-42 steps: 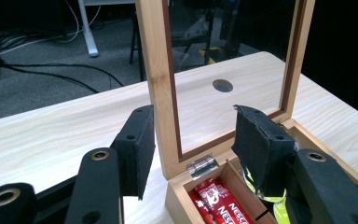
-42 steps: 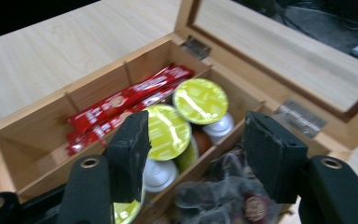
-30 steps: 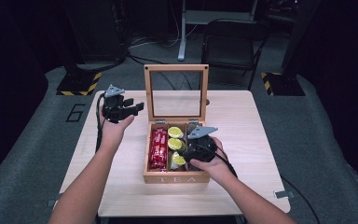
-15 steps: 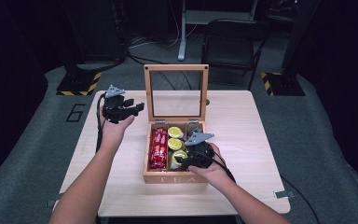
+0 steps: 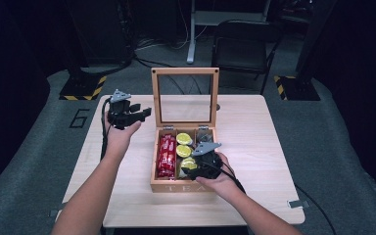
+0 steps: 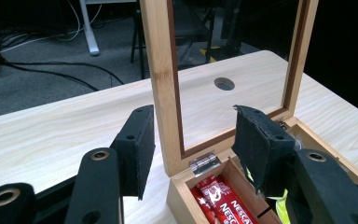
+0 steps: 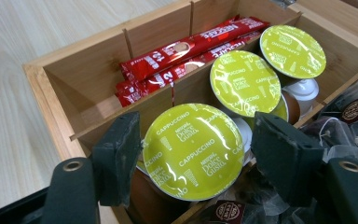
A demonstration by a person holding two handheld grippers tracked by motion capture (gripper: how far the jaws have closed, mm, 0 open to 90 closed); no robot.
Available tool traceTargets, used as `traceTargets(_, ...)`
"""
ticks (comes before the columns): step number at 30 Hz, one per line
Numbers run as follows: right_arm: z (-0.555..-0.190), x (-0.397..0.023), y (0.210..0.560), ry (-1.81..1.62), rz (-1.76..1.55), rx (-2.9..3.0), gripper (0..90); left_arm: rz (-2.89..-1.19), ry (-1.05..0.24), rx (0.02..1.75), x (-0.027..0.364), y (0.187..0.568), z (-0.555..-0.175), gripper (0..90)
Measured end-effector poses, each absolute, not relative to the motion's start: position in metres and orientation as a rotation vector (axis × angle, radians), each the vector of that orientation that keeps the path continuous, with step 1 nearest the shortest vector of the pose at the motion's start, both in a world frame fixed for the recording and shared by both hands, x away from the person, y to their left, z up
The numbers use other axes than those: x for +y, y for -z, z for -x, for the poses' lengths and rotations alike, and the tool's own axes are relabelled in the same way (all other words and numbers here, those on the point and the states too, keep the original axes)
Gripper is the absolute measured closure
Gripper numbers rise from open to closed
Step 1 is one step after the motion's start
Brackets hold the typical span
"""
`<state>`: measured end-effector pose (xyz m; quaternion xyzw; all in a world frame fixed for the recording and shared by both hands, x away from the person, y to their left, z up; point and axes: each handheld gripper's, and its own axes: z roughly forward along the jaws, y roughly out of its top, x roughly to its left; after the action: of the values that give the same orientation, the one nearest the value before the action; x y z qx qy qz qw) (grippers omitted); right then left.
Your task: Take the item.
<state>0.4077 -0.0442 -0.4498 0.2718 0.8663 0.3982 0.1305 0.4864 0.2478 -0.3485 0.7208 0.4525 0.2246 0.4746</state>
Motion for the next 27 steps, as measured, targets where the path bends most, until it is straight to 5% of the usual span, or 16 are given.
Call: traceTargets(27,-0.4077,-0.0372,0.4538,-1.106,-0.758,2.526,36.7,-1.766,-0.545,1.109,0.2468,0.3491,-0.4868,48.0)
